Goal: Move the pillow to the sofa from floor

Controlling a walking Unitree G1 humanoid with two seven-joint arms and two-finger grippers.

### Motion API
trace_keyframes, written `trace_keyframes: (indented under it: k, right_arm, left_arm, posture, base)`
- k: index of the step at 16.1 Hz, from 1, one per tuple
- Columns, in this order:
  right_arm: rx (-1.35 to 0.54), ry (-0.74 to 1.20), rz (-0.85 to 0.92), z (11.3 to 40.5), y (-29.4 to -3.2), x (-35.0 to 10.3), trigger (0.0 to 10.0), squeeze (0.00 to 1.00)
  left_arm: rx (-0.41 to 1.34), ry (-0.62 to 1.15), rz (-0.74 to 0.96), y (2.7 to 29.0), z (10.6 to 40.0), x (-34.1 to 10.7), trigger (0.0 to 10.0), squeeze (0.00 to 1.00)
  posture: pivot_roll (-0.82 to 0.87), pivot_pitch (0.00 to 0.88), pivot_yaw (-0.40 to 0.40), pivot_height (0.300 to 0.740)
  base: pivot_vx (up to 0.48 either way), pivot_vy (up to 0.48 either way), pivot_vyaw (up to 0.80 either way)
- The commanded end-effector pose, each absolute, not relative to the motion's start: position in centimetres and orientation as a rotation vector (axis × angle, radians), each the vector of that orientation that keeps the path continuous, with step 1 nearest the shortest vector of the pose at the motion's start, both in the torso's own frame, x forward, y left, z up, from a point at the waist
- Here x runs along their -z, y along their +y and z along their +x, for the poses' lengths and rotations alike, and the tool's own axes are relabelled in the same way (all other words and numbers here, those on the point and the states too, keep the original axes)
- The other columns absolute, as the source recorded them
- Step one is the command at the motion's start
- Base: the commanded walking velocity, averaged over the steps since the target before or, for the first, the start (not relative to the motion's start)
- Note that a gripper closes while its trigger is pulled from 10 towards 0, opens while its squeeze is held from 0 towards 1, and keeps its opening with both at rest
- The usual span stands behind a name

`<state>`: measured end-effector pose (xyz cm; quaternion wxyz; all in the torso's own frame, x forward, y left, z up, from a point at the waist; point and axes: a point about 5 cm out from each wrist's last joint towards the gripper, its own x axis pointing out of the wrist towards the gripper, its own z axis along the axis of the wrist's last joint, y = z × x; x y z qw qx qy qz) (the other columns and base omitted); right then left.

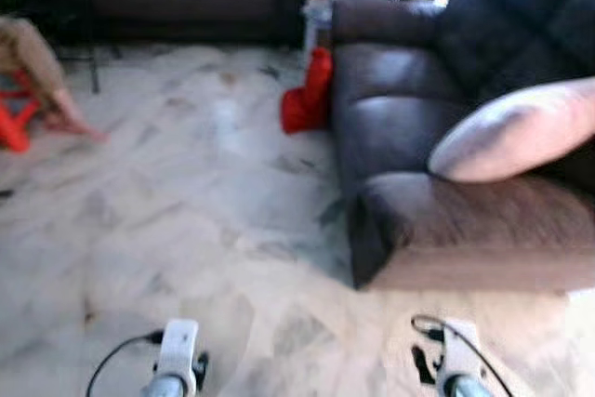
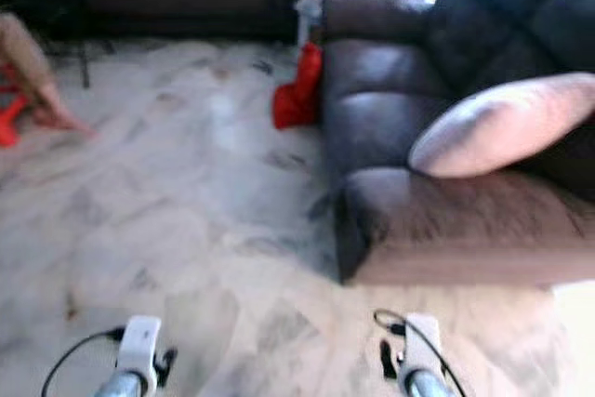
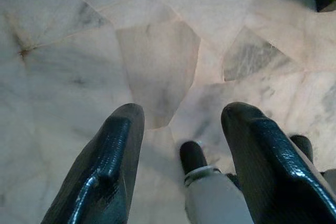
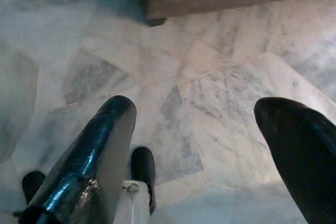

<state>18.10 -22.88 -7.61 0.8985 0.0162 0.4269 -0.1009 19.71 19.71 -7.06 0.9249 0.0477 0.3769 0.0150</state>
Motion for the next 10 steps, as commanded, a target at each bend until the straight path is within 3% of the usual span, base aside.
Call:
trace_keyframes:
  k: [1, 3, 10]
  right_arm:
    - [0.245, 0.909, 0.042, 17.4, -23.0, 7.9, 10.0, 0.00]
    - [0.263, 0.920, 0.048, 16.7, -21.6, 8.5, 10.0, 0.00]
    - [0.272, 0.941, 0.031, 16.2, -21.7, 8.8, 10.0, 0.00]
  left_arm:
    - [-0.044, 0.797, 0.090, 19.6, 19.5, 7.3, 10.0, 0.00]
    - [-0.044, 0.810, 0.087, 19.2, 19.4, 7.4, 10.0, 0.00]
    - [-0.044, 0.840, 0.092, 19.4, 18.7, 7.8, 10.0, 0.00]
  posture:
    - [-0.01, 0.000, -0.051, 0.740]
    - [-0.01, 0.000, -0.044, 0.740]
    - [0.00, 0.000, -0.040, 0.740]
  base:
    - [0.000, 0.000, -0.80]
    - [0.000, 0.000, -0.80]
    - [0.000, 0.000, -0.80]
